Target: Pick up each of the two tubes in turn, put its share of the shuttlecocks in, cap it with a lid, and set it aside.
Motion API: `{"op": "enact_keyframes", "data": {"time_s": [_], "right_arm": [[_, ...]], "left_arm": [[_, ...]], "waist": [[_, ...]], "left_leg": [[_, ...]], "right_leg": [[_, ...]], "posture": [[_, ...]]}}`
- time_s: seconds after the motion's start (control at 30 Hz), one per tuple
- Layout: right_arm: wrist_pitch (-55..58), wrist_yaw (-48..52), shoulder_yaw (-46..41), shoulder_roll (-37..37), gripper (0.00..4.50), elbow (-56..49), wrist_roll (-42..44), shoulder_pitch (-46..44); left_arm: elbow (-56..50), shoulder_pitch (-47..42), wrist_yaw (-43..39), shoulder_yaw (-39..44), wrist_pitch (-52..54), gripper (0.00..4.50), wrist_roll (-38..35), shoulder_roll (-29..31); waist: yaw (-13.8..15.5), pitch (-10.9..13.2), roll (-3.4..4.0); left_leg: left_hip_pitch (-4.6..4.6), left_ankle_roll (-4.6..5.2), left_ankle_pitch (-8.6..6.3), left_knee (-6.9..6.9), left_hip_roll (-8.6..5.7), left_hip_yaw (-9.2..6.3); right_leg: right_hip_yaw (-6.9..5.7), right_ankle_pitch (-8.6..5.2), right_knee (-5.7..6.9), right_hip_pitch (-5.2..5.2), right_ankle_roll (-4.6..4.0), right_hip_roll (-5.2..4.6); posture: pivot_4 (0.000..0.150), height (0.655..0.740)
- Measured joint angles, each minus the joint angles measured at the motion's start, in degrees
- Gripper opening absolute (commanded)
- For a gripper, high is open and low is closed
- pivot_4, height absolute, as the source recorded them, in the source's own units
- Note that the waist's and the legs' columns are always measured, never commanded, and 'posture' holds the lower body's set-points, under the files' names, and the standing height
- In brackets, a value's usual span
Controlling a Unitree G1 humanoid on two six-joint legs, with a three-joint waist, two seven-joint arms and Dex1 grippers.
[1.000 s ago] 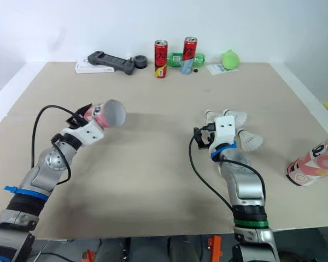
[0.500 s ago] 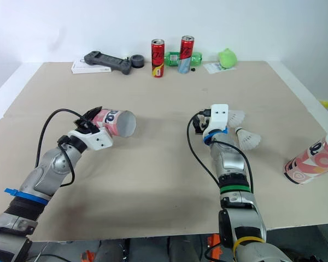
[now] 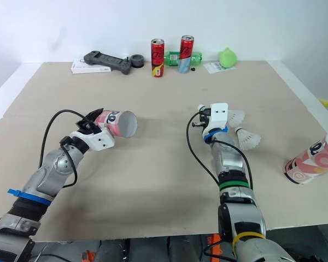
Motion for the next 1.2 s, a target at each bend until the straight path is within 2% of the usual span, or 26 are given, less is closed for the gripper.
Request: {"op": "enact_keyframes", "data": {"time_s": [0.2, 0.33, 0.47, 0.57, 0.8, 0.9, 0.97, 1.0, 1.03, 1.13, 1.17, 1.2], "right_arm": [[11.66, 17.35, 6.28, -5.46, 0.03, -31.00, 11.57, 8.59], [18.73, 20.43, 11.72, -8.33, 0.03, -41.91, 13.05, 8.79], [20.69, 19.98, 18.23, -8.15, 0.03, -43.36, 9.27, 7.94], [19.94, 18.55, 22.91, -8.34, 0.03, -41.14, 2.23, 5.29], [17.90, 17.88, 24.55, -6.57, 0.03, -37.05, -3.09, 3.41], [17.37, 18.65, 24.54, -6.10, 1.02, -36.56, -3.32, 2.75], [16.90, 18.95, 24.52, -5.46, 1.90, -36.56, -3.29, 2.65], [16.81, 19.14, 24.52, -5.13, 2.63, -36.56, -3.28, 2.63], [16.79, 19.24, 24.52, -5.04, 2.85, -36.56, -3.25, 2.63], [16.80, 19.75, 24.11, -4.58, 4.23, -36.57, -2.98, 2.61], [16.84, 19.94, 24.11, -4.36, 4.43, -36.58, -2.82, 2.61], [16.91, 20.02, 24.10, -4.27, 4.43, -36.58, -2.68, 2.61]], "left_arm": [[1.34, -1.18, -1.53, -0.79, 1.55, 2.98, -0.40, -0.76], [2.82, -2.18, -2.24, -1.35, 2.35, 2.98, -0.57, -2.20], [3.74, -2.93, -2.49, -1.86, 2.53, 2.98, -0.76, -2.84], [4.27, -3.28, -2.49, -1.88, 2.68, 2.98, -1.05, -2.98], [4.27, -3.40, -2.47, -1.88, 3.10, 2.98, -1.12, -3.17], [4.13, -3.35, -2.46, -1.88, 3.41, 2.98, -1.12, -3.43], [4.09, -3.34, -2.45, -1.88, 3.60, 2.98, -1.12, -3.51], [4.09, -3.34, -2.45, -1.88, 3.66, 2.98, -1.12, -3.56], [4.08, -3.34, -2.44, -1.88, 3.68, 2.98, -1.12, -3.58], [4.07, -3.30, -2.41, -1.87, 3.79, 2.98, -1.12, -3.63], [4.06, -3.30, -2.40, -1.87, 3.79, 2.98, -1.12, -3.72], [4.06, -3.30, -2.40, -1.87, 3.79, 2.98, -1.12, -3.80]], "waist": [[0.02, 0.02, 0.04], [0.00, 0.02, 0.04], [0.02, 0.02, 0.04], [0.04, 0.02, 0.03], [0.13, 0.02, 0.03], [0.13, 0.02, 0.03], [0.13, 0.02, 0.03], [0.13, 0.02, 0.03], [0.13, 0.02, 0.03], [0.13, 0.02, 0.03], [0.12, 0.02, 0.03], [0.12, 0.02, 0.03]], "left_leg": [[-0.16, 0.00, 0.00, 0.02, -0.01, -0.04], [-0.12, 0.02, 0.05, 0.15, 0.05, -0.05], [-0.12, 0.05, 0.22, 0.15, 0.06, -0.04], [-0.14, 0.03, 0.30, 0.17, 0.06, -0.01], [-0.16, 0.03, 0.31, 0.16, 0.06, -0.01], [-0.16, 0.03, 0.31, 0.15, 0.06, -0.01], [-0.16, 0.03, 0.31, 0.15, 0.06, -0.02], [-0.17, 0.03, 0.31, 0.16, 0.06, -0.02], [-0.16, 0.03, 0.31, 0.16, 0.06, -0.02], [-0.16, 0.03, 0.31, 0.16, 0.06, -0.02], [-0.16, 0.03, 0.31, 0.16, 0.06, -0.02], [-0.16, 0.03, 0.31, 0.16, 0.06, -0.02]], "right_leg": [[0.00, 0.00, 0.04, -0.13, 0.00, 0.01], [-0.03, 0.00, 0.07, -0.13, 0.04, 0.06], [-0.05, 0.06, 0.07, -0.18, 0.22, 0.07], [-0.05, 0.12, 0.07, -0.21, 0.30, 0.06], [-0.05, 0.15, 0.07, -0.23, 0.24, 0.06], [-0.05, 0.16, 0.07, -0.22, 0.23, 0.06], [-0.05, 0.16, 0.08, -0.22, 0.23, 0.06], [-0.05, 0.16, 0.08, -0.22, 0.23, 0.06], [-0.05, 0.16, 0.08, -0.22, 0.23, 0.06], [-0.05, 0.17, 0.08, -0.22, 0.23, 0.06], [-0.05, 0.17, 0.09, -0.23, 0.22, 0.06], [-0.05, 0.17, 0.10, -0.23, 0.22, 0.07]], "posture": [[0.150, 0.7400], [0.150, 0.7400], [0.150, 0.7400], [0.150, 0.7400], [0.150, 0.7400], [0.150, 0.7400], [0.150, 0.7400], [0.150, 0.7400], [0.150, 0.7400], [0.150, 0.7400], [0.150, 0.7400], [0.150, 0.7400]]}}
